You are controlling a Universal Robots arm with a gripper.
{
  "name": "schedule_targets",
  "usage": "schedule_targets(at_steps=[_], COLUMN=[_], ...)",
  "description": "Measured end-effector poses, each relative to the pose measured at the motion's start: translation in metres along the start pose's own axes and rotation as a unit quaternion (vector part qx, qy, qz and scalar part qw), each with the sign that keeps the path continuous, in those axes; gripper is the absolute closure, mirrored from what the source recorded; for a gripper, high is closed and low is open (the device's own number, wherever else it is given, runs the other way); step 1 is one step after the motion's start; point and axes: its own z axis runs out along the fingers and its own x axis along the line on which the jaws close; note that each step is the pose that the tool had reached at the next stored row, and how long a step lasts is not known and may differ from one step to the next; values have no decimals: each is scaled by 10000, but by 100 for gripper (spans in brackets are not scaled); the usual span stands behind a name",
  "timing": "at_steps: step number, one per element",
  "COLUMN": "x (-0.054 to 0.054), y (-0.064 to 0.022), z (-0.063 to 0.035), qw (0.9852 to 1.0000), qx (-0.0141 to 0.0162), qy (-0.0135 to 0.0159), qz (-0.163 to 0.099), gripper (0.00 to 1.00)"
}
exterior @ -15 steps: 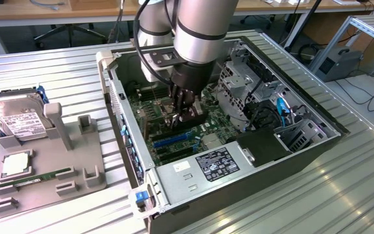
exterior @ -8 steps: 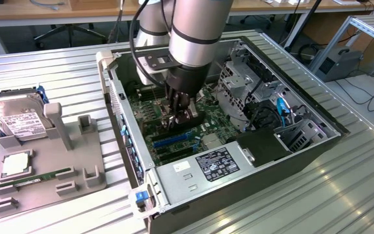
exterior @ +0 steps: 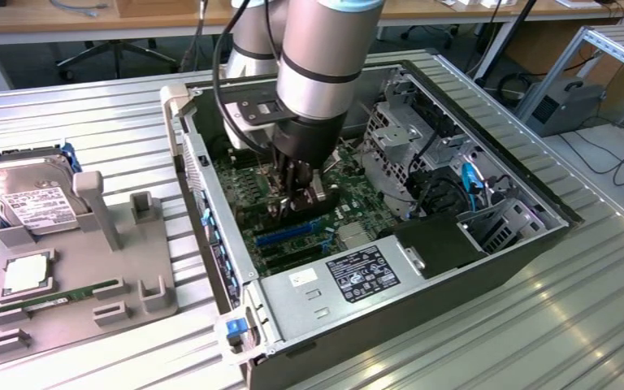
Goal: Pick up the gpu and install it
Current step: 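Insert the gpu into the slot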
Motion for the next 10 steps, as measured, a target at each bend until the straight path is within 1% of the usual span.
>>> schedule_targets(at_steps=[7, 8, 10], x=[1, 1, 1], y=[46, 55, 55], z=[53, 56, 62], qw=[10000, 10000, 10000], qx=[1, -4, 0], qy=[0, 0, 0], qz=[13, 16, 15], gripper=[73, 73, 73])
